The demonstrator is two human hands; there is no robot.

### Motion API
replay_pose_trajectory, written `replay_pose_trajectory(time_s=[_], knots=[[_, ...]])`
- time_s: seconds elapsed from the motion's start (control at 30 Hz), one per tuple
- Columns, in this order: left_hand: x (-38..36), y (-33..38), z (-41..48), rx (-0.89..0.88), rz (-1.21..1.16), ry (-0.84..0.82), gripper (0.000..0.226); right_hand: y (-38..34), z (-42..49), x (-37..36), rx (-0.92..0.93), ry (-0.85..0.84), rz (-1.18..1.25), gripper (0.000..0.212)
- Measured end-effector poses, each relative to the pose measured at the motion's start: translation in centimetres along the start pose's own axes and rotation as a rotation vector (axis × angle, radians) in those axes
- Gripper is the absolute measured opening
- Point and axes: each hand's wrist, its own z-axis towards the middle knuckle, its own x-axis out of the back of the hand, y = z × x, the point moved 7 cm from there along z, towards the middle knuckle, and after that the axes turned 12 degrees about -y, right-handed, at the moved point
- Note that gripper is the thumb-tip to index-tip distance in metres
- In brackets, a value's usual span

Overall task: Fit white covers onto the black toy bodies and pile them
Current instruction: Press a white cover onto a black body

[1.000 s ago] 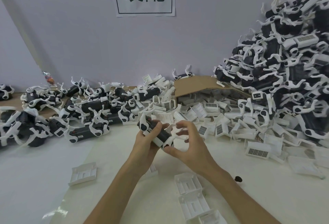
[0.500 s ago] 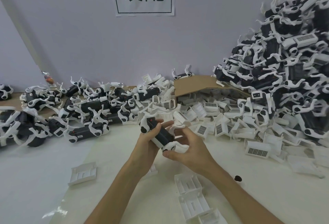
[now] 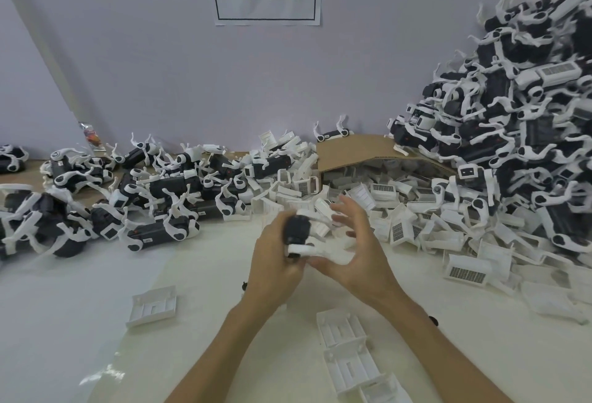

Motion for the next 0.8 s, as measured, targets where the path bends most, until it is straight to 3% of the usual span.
replay_pose_trajectory(time_s=[0.1, 0.2, 0.6, 0.8], knots=[[-0.5, 0.6, 0.0, -0.051, 0.212, 0.0, 0.063, -0.5, 0.2, -0.1, 0.072, -0.026, -0.097, 0.081], [-0.6, 0.9, 0.0, -0.074, 0.267, 0.001, 0.064, -0.7, 0.2, -0.3, 0.118, -0.026, -0.14, 0.068], [-0.9, 1.0, 0.0, -0.043, 0.406, -0.101, 0.084, -0.6, 0.0, -0.8, 0.15, -0.051, -0.149, 0.077], [-0.9, 0.0, -0.1, 0.071, 0.368, -0.097, 0.082, -0.8, -0.2, -0.5, 0.15, 0.002, -0.119, 0.067]])
